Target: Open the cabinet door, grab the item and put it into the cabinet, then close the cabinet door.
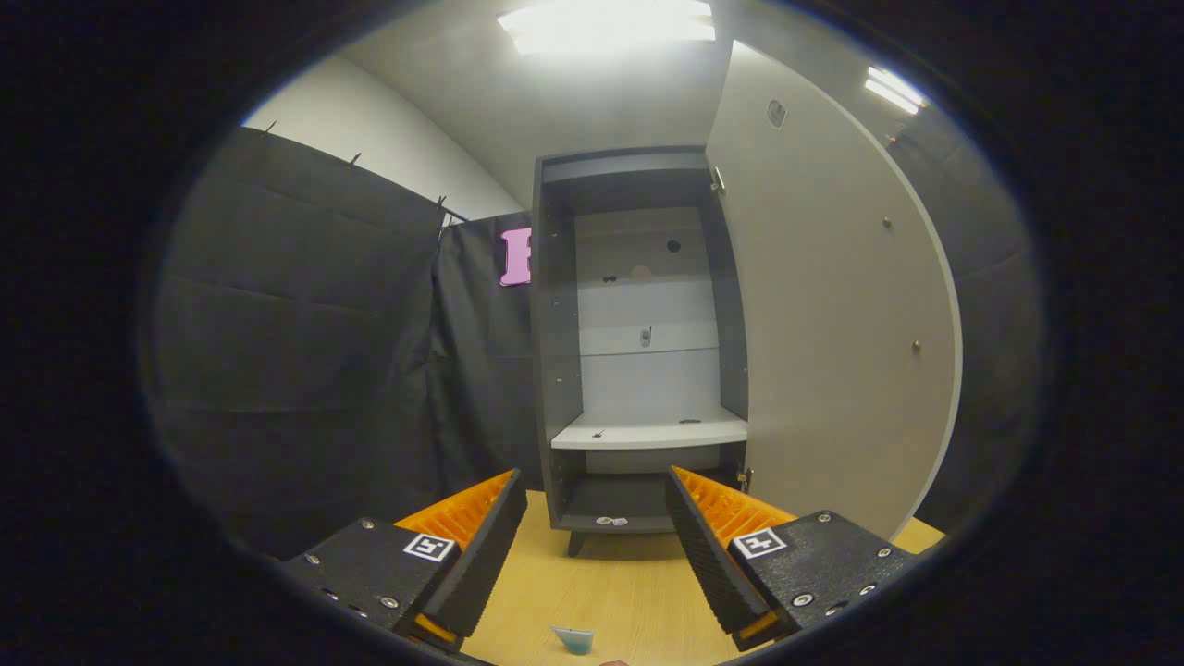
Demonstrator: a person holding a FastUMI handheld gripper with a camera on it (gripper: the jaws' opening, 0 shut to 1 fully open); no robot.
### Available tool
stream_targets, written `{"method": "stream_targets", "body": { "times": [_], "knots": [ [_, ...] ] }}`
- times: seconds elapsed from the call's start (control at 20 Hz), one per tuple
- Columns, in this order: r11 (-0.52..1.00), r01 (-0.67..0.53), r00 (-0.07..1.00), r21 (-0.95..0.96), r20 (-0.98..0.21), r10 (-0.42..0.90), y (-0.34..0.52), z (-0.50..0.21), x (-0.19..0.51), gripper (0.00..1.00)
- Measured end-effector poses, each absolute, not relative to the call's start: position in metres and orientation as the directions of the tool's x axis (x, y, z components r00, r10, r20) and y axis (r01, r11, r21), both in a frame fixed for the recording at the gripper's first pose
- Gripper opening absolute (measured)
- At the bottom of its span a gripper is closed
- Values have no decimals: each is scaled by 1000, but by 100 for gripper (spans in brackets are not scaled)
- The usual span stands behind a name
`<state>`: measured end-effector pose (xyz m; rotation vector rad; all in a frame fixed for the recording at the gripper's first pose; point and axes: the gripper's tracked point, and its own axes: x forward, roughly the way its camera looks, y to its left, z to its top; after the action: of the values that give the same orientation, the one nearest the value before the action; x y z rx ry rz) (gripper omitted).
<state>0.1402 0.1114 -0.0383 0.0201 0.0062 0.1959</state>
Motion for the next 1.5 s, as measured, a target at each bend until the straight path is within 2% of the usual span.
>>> {"method": "stream_targets", "body": {
  "times": [0.3,0.7,1.25,1.35,1.45,1.5],
  "knots": [
    [981,-182,976,61,-114,188,127,-130,141,93],
    [990,-144,959,7,-244,141,133,-228,135,93],
    [993,-120,897,-12,-430,104,137,-322,133,93],
    [995,-100,880,-5,-467,86,134,-338,131,91],
    [997,-78,864,2,-499,68,132,-351,131,84],
    [997,-73,858,4,-509,65,132,-355,131,78]
  ]
}}
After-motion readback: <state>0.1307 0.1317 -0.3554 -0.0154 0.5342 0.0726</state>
